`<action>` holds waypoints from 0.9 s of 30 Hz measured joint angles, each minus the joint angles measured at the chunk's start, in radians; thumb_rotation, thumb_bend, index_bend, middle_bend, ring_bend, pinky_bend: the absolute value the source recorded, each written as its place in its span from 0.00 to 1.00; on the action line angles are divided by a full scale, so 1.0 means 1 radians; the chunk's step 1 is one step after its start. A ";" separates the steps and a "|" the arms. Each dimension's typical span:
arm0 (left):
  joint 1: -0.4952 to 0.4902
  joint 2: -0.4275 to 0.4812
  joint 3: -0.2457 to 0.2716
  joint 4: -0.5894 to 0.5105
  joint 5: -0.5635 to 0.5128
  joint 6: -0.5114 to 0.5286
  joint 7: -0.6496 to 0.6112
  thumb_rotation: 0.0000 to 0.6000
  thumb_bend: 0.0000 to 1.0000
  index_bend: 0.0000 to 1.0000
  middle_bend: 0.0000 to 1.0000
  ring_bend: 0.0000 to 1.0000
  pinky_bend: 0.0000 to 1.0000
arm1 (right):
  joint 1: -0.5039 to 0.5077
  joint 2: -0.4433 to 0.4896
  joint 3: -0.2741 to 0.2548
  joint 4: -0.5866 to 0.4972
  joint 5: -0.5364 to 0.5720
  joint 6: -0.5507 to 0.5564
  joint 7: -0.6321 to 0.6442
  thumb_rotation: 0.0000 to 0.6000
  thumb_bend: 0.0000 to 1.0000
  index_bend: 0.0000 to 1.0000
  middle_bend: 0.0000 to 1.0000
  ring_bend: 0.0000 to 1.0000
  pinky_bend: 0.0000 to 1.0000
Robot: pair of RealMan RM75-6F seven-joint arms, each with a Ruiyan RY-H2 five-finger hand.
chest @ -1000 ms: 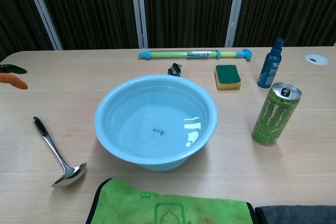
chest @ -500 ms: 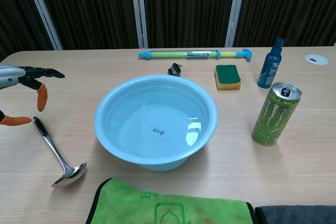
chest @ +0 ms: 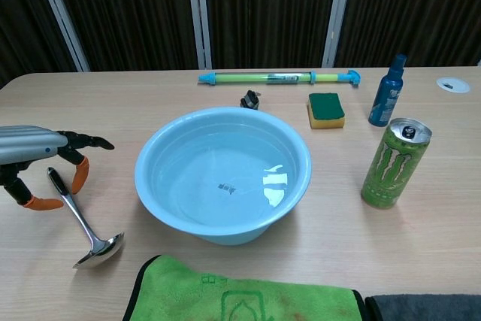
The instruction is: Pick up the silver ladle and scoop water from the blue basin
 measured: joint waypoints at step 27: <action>-0.003 -0.093 0.043 0.161 -0.028 -0.009 0.010 1.00 0.32 0.51 0.00 0.00 0.00 | 0.008 -0.010 0.011 0.003 0.035 -0.014 -0.027 1.00 0.00 0.00 0.00 0.00 0.00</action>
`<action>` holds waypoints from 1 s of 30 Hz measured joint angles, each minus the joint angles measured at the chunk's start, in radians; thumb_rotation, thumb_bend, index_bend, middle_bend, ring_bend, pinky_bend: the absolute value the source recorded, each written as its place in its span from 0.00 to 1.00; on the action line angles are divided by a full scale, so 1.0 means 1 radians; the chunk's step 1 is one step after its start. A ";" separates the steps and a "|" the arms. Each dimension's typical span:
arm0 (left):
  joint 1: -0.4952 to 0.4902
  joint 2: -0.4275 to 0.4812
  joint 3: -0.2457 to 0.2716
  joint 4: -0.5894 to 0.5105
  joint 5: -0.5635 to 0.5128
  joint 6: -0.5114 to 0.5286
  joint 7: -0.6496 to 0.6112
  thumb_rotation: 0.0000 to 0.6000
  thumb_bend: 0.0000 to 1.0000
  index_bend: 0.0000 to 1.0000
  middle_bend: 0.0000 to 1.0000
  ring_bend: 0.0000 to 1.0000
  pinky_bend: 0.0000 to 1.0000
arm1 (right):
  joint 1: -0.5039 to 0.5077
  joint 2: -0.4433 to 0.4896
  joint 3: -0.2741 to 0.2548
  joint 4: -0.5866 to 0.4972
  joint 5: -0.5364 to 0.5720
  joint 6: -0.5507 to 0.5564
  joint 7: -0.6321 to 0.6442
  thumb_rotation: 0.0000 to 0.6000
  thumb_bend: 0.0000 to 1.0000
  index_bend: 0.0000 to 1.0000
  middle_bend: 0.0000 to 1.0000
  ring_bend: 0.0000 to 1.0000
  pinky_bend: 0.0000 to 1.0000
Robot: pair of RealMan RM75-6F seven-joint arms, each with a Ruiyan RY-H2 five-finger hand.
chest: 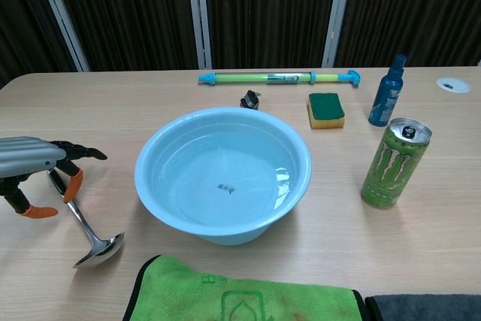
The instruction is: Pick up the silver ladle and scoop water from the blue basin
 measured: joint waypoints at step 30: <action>-0.016 -0.075 0.015 0.115 0.009 0.036 -0.001 1.00 0.32 0.48 0.00 0.00 0.00 | 0.013 -0.007 0.012 0.005 0.040 -0.024 -0.021 1.00 0.00 0.00 0.00 0.00 0.00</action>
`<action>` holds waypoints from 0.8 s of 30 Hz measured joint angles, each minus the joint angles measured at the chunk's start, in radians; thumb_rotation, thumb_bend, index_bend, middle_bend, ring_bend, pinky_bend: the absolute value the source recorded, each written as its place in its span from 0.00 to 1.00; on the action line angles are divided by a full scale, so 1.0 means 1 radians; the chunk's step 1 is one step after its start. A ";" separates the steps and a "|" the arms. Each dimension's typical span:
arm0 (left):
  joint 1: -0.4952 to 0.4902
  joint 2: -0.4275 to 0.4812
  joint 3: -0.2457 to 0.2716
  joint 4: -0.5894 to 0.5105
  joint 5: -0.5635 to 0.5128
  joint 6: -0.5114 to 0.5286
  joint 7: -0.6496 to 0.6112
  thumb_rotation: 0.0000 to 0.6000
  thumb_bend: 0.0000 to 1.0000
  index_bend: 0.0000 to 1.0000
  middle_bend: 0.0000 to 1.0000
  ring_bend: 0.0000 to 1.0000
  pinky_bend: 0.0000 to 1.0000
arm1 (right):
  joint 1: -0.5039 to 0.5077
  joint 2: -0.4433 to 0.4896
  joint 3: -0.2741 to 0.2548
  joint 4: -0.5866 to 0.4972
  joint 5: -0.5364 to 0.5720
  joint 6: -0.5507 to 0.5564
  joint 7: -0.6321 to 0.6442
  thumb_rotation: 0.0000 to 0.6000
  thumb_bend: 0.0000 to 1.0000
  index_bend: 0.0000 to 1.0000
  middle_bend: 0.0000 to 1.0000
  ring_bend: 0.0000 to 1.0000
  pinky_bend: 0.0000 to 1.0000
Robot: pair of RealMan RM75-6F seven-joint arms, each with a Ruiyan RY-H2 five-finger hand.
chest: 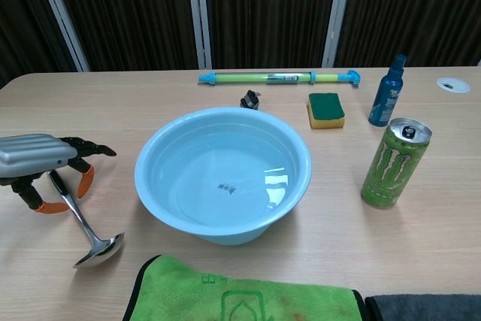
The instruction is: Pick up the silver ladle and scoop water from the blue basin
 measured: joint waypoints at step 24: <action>-0.014 -0.054 0.027 0.086 0.010 -0.018 -0.035 1.00 0.33 0.51 0.00 0.00 0.00 | 0.012 -0.004 0.008 0.005 0.030 -0.022 -0.014 1.00 0.00 0.00 0.00 0.00 0.00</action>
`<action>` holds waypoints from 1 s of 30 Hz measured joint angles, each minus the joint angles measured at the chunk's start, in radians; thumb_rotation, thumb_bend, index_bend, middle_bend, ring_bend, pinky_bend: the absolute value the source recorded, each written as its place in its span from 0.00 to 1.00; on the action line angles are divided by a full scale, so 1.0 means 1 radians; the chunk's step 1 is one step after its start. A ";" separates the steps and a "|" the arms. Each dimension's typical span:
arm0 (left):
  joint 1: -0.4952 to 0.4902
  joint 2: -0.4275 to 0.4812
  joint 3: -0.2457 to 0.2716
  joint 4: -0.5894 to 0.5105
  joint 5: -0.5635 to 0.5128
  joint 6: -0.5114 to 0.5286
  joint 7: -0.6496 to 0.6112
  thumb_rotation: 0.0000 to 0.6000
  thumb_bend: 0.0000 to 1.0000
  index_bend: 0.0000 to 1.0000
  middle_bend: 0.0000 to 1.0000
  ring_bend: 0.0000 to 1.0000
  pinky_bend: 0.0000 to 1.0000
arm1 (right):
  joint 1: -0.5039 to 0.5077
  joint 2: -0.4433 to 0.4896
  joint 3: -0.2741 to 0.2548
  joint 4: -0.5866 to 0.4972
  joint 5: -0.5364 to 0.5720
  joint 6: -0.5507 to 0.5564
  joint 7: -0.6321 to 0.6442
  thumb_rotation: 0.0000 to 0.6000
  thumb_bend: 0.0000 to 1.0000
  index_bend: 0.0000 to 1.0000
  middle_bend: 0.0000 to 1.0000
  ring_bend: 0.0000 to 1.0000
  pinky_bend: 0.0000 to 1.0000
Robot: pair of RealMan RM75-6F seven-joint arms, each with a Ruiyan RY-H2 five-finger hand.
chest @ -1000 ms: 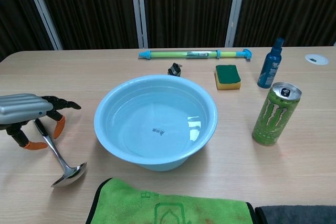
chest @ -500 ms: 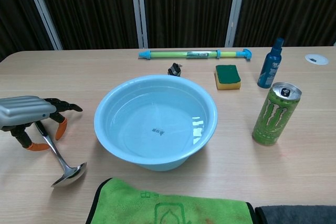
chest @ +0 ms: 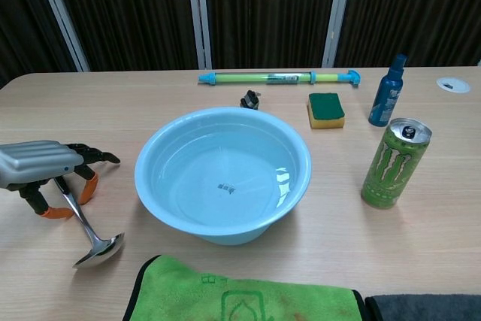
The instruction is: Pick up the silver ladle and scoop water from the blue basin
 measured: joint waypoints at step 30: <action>0.045 0.126 0.009 -0.184 0.029 0.169 0.121 1.00 0.50 0.59 0.00 0.00 0.00 | -0.001 -0.003 -0.009 -0.006 -0.013 0.010 -0.011 1.00 0.00 0.00 0.00 0.00 0.00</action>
